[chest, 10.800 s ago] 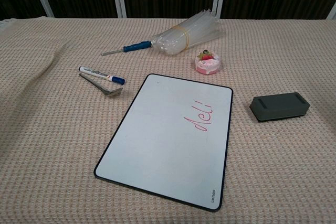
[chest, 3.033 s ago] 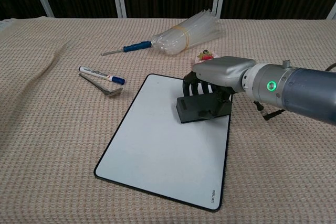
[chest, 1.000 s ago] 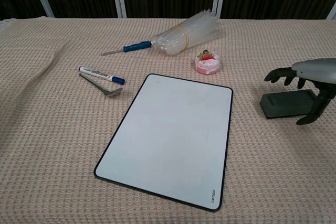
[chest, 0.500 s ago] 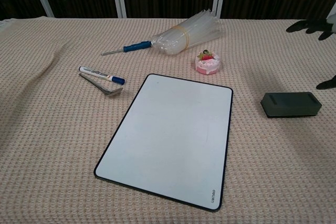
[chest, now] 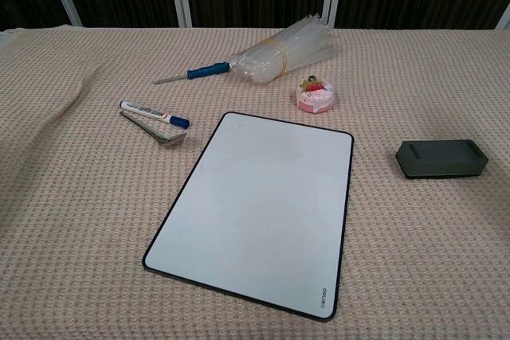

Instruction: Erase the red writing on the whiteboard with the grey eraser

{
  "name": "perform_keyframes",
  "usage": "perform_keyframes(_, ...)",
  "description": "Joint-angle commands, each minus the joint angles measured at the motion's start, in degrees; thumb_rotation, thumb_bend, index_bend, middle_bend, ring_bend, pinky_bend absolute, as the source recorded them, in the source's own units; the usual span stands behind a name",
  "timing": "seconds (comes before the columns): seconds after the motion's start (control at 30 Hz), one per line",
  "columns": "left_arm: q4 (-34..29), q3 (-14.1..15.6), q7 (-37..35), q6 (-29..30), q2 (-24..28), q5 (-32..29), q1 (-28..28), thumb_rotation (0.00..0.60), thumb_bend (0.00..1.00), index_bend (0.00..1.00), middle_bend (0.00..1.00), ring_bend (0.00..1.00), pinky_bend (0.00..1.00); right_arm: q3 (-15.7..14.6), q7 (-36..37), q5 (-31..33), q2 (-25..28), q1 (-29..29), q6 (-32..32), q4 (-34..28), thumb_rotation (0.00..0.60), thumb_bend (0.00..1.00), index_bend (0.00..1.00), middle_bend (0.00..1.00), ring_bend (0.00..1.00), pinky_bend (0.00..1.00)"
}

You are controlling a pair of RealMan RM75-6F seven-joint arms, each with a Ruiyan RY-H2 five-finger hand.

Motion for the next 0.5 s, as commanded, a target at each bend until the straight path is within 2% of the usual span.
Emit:
perform_keyframes(0.03, 0.01, 0.02, 0.01, 0.06, -0.01, 0.09, 0.02, 0.600, 0.43, 0.18, 0.02, 0.00, 0.00, -1.84, 0.15, -2.72, -1.27, -4.74, 5.09, 2.80, 0.600, 0.10, 0.00, 0.00, 0.03, 0.14)
perform_keyframes(0.27, 0.00, 0.09, 0.07, 0.13, -0.04, 0.27, 0.06, 0.600, 0.43, 0.18, 0.02, 0.00, 0.00, -1.34, 0.23, -3.31, -3.75, -8.71, 8.96, 6.37, 0.600, 0.10, 0.00, 0.00, 0.03, 0.14)
perform_keyframes(0.5, -0.01, 0.18, 0.14, 0.19, 0.02, 0.43, 0.11, 0.600, 0.43, 0.18, 0.02, 0.00, 0.00, -0.32, 1.92, -4.81, -6.01, -9.64, 9.23, 9.32, 0.600, 0.10, 0.00, 0.00, 0.03, 0.14)
